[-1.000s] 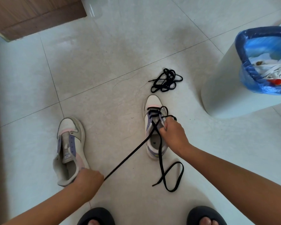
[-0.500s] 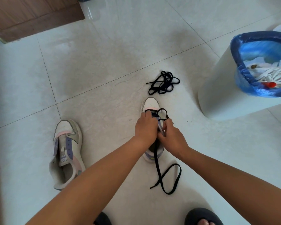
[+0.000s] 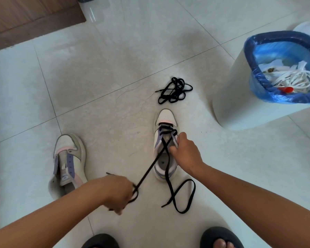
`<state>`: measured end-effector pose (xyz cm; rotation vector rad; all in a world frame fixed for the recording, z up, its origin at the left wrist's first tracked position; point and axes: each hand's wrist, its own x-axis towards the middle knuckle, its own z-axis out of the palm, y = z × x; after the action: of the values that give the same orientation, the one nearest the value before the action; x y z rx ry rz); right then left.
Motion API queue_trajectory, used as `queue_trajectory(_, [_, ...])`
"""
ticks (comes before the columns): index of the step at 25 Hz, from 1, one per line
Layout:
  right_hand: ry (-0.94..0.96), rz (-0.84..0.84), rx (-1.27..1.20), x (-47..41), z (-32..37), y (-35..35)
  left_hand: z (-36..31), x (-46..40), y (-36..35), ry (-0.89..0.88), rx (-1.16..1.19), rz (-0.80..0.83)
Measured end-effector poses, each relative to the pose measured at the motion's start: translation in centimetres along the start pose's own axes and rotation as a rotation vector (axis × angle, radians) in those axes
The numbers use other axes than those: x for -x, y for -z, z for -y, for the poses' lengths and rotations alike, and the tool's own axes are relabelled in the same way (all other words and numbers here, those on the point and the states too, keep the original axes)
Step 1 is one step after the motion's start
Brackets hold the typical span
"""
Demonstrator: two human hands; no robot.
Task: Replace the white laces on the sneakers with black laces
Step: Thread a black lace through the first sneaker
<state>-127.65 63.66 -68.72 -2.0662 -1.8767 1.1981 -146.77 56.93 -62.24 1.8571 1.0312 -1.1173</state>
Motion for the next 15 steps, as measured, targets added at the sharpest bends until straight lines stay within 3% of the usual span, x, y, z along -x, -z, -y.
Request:
queue_trajectory(2, [-0.027,0.049,-0.063,-0.1,0.0,0.2,0.6,-0.2,-0.6,0.221,-0.123,0.029])
queue_trajectory(4, [-0.046,0.097,-0.133,-0.1,-0.2,0.6,0.9,-0.9,0.3,0.316,-0.113,-0.103])
queue_trajectory(9, [0.029,0.032,-0.228,-2.0,0.0,2.4,-1.2,-4.3,4.7,0.197,0.177,-0.828])
queue_trajectory(12, [0.094,0.072,-0.131,-3.4,0.2,2.5,-3.0,-7.7,6.6,0.198,0.382,-0.869])
queue_trajectory(15, [0.084,0.073,-0.131,-3.8,-0.3,2.3,-3.4,-10.1,7.1,0.272,0.396,-0.924])
